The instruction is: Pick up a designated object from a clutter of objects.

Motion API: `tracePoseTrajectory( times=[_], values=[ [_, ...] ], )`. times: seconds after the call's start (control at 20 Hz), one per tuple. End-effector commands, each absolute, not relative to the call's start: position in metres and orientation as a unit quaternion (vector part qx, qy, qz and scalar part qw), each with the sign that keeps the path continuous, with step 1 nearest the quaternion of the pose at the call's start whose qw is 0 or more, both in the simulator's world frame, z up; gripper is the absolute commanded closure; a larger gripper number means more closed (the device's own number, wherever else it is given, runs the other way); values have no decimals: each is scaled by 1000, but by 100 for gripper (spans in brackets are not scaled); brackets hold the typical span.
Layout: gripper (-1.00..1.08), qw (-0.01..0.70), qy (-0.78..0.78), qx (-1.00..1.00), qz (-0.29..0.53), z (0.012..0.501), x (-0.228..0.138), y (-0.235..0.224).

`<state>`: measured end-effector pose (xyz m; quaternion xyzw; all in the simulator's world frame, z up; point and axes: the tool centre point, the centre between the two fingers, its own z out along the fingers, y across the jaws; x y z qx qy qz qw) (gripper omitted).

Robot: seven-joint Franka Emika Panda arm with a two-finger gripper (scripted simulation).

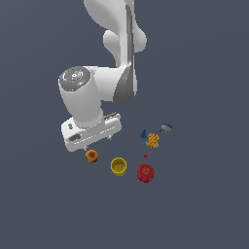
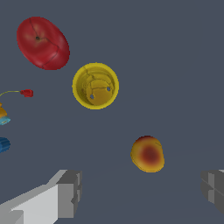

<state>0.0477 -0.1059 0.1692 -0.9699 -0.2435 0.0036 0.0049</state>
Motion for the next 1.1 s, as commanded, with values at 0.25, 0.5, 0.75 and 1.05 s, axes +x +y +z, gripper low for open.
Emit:
tracePoseTrajectory(
  times=[0.25, 0.5, 0.75, 1.05],
  values=[
    [-92, 3, -311, -950, 1, 127, 49, -136],
    [-92, 1, -344, -939, 1, 106, 48, -150],
    [-92, 0, -366, -931, 0, 92, 47, -160],
    [-92, 0, -377, -926, 0, 85, 46, -165]
  ],
)
